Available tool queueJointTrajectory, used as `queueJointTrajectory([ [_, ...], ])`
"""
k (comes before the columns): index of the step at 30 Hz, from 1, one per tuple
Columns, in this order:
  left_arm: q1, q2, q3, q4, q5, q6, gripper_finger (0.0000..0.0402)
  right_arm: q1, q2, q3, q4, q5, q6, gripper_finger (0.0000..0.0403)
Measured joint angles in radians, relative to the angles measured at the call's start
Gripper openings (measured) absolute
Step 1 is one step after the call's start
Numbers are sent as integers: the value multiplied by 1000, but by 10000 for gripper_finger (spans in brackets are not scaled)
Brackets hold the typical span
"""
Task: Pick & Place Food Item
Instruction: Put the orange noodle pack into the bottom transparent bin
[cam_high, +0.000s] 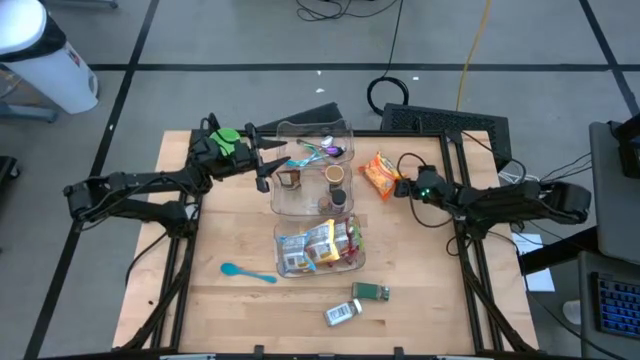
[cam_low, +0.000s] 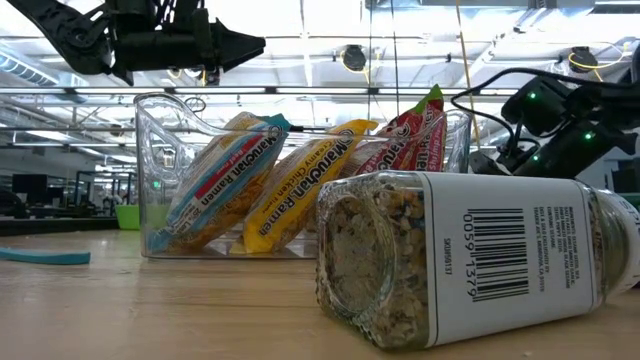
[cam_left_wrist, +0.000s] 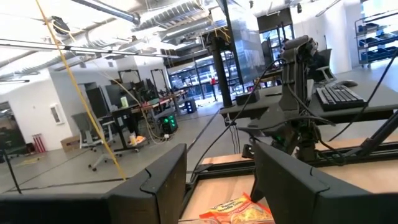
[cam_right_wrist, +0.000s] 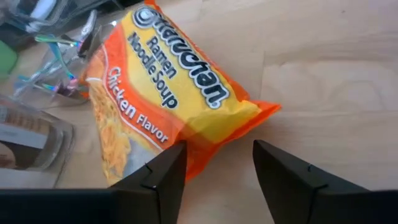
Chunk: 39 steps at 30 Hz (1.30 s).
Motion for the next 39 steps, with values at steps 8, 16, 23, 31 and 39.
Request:
queueJointTrajectory([
  [8,0,0,0,0,0,0,198,-6,83,0,79,2,-59,107],
  [16,0,0,0,0,0,-1,198,-6,139,0,197,4,-177,8],
  [23,0,0,0,0,-1,-2,198,-5,128,0,364,-54,-313,1],
  [31,0,0,0,0,-2,-2,198,-5,22,0,364,-94,-444,0],
  [39,0,0,0,-15,-1,-12,198,-5,-141,1,308,-132,-557,0],
])
